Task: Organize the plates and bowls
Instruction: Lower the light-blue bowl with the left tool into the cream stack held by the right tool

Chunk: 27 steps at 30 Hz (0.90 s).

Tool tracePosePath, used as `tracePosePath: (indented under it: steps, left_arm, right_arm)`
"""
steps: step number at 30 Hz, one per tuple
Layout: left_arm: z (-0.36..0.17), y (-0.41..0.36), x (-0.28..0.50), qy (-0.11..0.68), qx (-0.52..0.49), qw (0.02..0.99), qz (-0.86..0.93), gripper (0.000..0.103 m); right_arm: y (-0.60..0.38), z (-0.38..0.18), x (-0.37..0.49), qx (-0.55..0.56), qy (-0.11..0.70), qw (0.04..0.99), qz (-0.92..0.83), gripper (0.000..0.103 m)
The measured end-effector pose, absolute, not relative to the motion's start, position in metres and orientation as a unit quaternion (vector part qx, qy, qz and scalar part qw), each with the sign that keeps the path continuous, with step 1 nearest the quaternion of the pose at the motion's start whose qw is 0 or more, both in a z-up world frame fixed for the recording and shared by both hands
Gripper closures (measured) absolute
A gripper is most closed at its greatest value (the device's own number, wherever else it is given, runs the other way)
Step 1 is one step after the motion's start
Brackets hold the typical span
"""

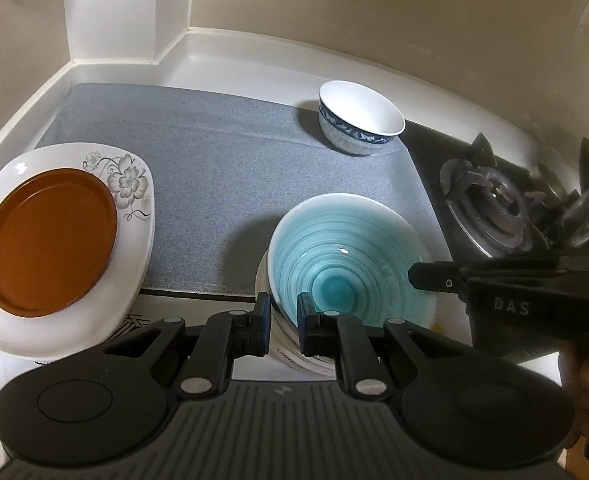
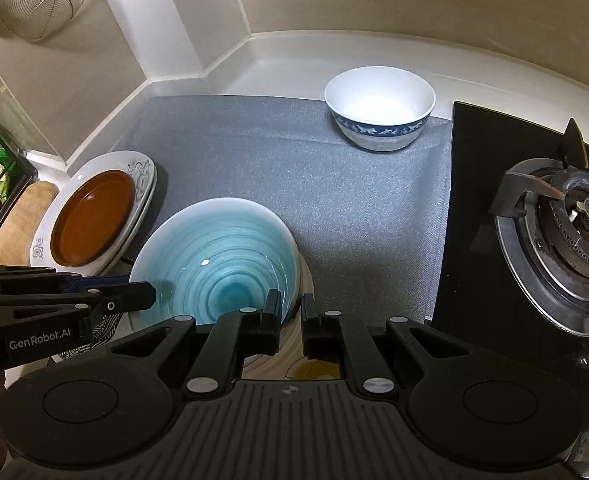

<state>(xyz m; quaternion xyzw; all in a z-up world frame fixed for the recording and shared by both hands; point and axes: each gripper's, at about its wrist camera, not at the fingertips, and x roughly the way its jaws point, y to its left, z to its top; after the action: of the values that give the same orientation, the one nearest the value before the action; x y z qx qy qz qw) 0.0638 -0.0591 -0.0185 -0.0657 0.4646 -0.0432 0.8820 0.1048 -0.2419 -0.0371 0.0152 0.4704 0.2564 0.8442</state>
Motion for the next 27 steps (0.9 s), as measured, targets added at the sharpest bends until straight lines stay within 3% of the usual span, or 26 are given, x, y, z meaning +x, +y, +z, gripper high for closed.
tracePosePath:
  steps: [27]
  left_arm:
    - [-0.009, -0.065, 0.052, 0.450, -0.074, 0.890, -0.002, 0.086]
  right_arm:
    - [-0.251, -0.039, 0.106, 0.021, 0.468, 0.836, 0.286, 0.090]
